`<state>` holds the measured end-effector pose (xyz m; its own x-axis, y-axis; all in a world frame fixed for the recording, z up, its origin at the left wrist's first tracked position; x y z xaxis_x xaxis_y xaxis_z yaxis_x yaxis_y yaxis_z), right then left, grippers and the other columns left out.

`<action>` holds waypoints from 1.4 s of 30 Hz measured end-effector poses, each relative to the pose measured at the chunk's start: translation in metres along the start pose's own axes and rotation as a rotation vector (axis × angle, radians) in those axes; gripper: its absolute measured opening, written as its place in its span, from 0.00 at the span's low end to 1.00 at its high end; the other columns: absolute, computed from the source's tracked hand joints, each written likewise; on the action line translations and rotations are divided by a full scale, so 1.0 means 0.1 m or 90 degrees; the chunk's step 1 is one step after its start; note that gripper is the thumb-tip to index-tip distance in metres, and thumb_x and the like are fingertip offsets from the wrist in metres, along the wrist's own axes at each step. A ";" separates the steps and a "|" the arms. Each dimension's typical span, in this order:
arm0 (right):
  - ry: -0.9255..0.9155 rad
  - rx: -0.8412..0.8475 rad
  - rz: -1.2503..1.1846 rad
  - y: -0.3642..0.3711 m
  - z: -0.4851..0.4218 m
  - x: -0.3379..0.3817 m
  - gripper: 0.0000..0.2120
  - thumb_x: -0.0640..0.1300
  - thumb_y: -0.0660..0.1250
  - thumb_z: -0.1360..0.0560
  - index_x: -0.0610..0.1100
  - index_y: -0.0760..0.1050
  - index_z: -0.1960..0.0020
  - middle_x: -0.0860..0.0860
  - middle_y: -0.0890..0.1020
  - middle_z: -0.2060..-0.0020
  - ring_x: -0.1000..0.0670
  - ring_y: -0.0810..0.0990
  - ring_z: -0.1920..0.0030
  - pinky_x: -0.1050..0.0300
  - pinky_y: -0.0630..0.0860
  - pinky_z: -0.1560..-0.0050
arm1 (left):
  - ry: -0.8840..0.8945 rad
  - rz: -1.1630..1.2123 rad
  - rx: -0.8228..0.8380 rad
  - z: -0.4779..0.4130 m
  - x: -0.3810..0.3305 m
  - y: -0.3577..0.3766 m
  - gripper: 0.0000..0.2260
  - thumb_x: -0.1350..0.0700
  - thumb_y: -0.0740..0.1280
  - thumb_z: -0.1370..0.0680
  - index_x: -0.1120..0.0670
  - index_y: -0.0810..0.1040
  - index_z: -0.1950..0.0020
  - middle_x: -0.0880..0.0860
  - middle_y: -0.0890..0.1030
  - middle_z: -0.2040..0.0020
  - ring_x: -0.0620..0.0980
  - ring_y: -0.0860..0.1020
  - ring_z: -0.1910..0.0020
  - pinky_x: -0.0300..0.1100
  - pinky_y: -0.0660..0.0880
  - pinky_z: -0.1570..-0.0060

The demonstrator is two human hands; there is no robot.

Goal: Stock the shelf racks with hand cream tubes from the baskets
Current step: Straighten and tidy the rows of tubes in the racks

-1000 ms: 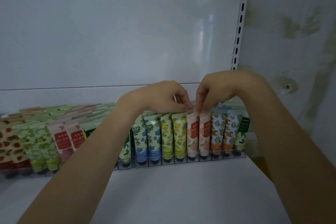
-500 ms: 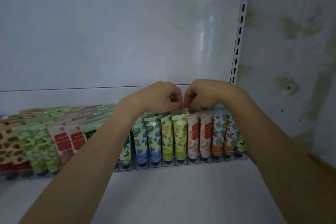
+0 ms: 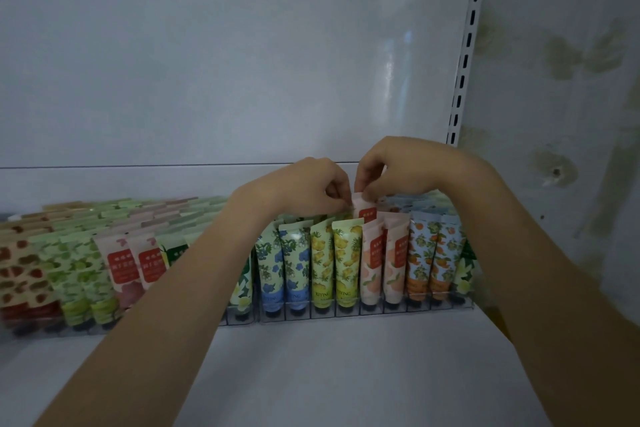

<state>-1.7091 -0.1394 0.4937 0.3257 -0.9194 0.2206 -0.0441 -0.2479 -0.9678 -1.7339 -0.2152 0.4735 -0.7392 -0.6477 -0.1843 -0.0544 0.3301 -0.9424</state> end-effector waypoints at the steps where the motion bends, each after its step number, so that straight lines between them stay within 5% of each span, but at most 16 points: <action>1: -0.003 -0.002 0.001 0.01 -0.01 0.01 0.04 0.41 0.69 0.27 0.50 0.78 0.57 0.57 0.78 0.61 0.59 0.75 0.61 0.65 0.70 0.61 | 0.001 -0.002 0.002 0.00 0.00 0.00 0.06 0.54 0.67 0.25 0.44 0.74 0.60 0.38 0.74 0.65 0.34 0.73 0.66 0.24 0.66 0.69; 24: 0.063 0.044 0.057 0.10 -0.01 -0.07 0.07 0.40 0.68 0.27 0.49 0.79 0.51 0.58 0.75 0.64 0.58 0.73 0.63 0.65 0.68 0.64 | 0.009 0.007 0.012 0.02 -0.02 0.01 0.07 0.57 0.65 0.24 0.51 0.81 0.50 0.37 0.74 0.64 0.27 0.72 0.70 0.20 0.66 0.68; 28: 0.095 0.062 0.052 -0.03 0.12 -0.20 0.07 0.42 0.71 0.30 0.53 0.77 0.61 0.56 0.78 0.63 0.56 0.75 0.62 0.64 0.68 0.67 | 0.031 0.018 0.004 0.01 -0.06 -0.01 0.07 0.55 0.65 0.23 0.52 0.81 0.48 0.40 0.75 0.61 0.23 0.70 0.68 0.19 0.65 0.66; 33: 0.132 0.123 0.098 0.12 0.09 -0.22 0.07 0.40 0.70 0.30 0.52 0.77 0.61 0.53 0.80 0.60 0.55 0.76 0.61 0.64 0.70 0.68 | 0.044 0.024 0.012 0.01 -0.11 0.03 0.07 0.54 0.66 0.24 0.50 0.82 0.49 0.43 0.77 0.59 0.25 0.71 0.67 0.21 0.66 0.66; 42: 0.076 0.034 0.073 -0.03 0.09 -0.11 0.08 0.40 0.71 0.30 0.52 0.77 0.62 0.58 0.77 0.63 0.60 0.72 0.63 0.64 0.65 0.67 | 0.055 0.029 0.015 0.02 -0.13 0.03 0.06 0.54 0.68 0.25 0.53 0.82 0.51 0.38 0.73 0.62 0.23 0.70 0.67 0.19 0.65 0.66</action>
<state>-1.7039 -0.1256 0.4929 0.2067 -0.9712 0.1187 -0.0235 -0.1262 -0.9917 -1.7237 -0.2070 0.4721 -0.7955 -0.5710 -0.2028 -0.0050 0.3409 -0.9401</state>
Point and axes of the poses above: each hand's wrist, its own z-axis away from the middle knuckle, its own y-axis out of the palm, x = y × z, the point moved 8 cm from there along -z, towards the middle knuckle
